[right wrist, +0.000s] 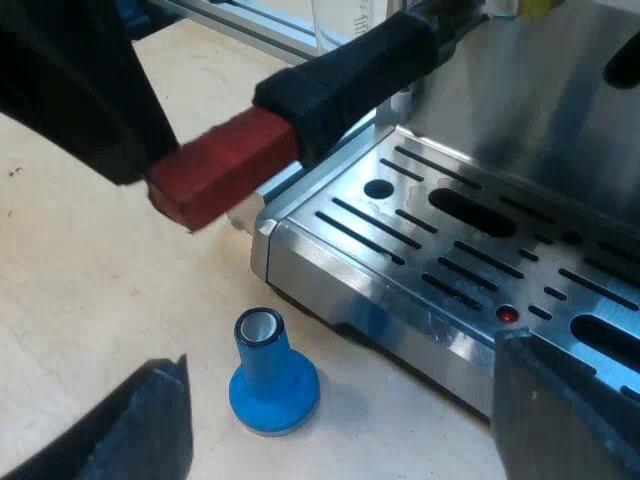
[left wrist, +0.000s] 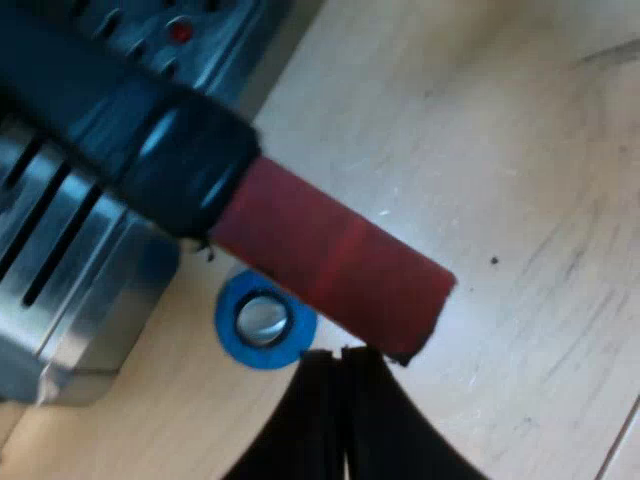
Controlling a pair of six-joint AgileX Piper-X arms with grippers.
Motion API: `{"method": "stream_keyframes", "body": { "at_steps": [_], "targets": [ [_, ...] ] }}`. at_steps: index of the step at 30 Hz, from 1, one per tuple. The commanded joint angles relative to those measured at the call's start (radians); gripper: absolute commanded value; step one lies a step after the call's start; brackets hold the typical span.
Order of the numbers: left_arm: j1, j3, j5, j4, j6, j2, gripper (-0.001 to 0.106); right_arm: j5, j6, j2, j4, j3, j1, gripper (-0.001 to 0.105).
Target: Put the handle in the coffee machine
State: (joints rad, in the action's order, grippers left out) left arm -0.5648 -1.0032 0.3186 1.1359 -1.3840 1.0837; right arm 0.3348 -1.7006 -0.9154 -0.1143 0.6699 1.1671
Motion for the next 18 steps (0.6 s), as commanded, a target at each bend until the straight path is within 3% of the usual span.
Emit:
{"method": "stream_keyframes", "body": {
  "at_steps": [1,12,18],
  "targets": [
    [-0.055,-0.014,0.241,-0.097,0.026,0.021,0.000,-0.003,-0.002,0.009,-0.003,0.011,0.002,0.064],
    [-0.060,-0.014,0.267,-0.128,0.044,0.022,0.000,-0.003,-0.002,0.009,-0.003,0.011,0.002,0.064],
    [-0.060,-0.014,0.175,-0.019,0.120,0.022,0.000,-0.003,-0.002,0.009,-0.003,0.011,0.002,0.064]
  ]
}}
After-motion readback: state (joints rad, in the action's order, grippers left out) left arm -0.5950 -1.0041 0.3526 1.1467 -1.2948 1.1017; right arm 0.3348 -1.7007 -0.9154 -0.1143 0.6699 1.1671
